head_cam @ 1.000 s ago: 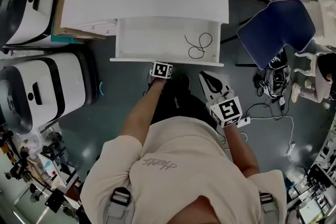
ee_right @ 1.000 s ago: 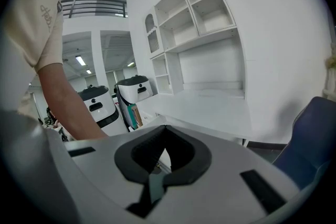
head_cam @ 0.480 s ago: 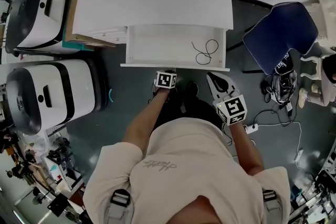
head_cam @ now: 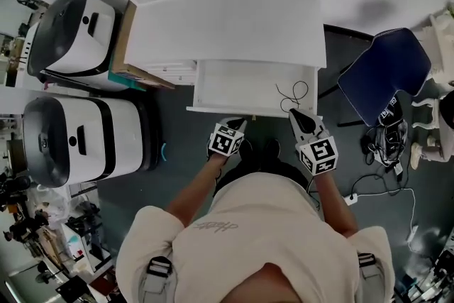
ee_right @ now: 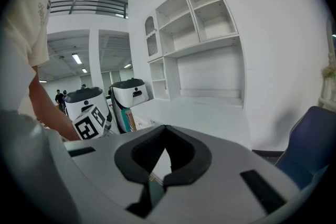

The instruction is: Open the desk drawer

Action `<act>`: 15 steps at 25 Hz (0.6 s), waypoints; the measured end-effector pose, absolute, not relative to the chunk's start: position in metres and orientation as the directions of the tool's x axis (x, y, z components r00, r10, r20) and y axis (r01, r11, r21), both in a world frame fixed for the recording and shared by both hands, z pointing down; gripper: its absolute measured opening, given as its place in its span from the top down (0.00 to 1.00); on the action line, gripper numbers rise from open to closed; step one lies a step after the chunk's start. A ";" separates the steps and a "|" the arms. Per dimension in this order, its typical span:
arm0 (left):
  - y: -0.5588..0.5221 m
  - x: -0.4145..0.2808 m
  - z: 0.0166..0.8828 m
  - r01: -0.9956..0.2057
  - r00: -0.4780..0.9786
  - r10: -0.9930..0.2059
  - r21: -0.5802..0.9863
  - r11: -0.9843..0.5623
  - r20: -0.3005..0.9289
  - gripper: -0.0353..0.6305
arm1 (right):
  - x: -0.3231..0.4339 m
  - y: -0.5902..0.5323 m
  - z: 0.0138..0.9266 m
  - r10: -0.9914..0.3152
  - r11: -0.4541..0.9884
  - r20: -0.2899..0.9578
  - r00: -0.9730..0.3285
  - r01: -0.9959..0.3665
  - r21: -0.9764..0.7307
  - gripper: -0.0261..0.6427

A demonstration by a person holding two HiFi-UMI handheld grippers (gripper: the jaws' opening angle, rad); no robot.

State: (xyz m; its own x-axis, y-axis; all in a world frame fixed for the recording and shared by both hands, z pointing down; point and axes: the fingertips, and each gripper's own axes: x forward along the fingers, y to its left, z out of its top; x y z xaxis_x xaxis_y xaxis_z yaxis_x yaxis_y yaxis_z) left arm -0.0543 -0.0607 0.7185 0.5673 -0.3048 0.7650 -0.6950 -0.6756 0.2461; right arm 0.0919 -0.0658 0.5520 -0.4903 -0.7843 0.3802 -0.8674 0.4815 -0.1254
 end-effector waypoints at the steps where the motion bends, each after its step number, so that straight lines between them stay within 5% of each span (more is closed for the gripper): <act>1: -0.064 -0.055 0.706 -0.697 0.578 -0.326 0.245 -0.674 0.748 0.92 | 0.090 -0.067 0.551 -0.786 0.482 0.378 -0.490 -0.868 -0.123 0.96; 15: -0.093 -0.078 0.523 -0.702 0.683 -0.567 0.200 -0.684 0.460 0.92 | 0.051 -0.084 0.476 -0.792 0.556 0.261 -0.552 -0.829 -0.065 0.96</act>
State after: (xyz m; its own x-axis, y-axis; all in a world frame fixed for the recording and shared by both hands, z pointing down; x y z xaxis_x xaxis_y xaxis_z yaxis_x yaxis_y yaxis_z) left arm -0.0783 -0.0933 0.5230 0.6834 -0.5667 0.4603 -0.7018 -0.6836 0.2004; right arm 0.0510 -0.0836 0.4758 -0.5517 -0.7922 0.2607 -0.8288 0.5557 -0.0654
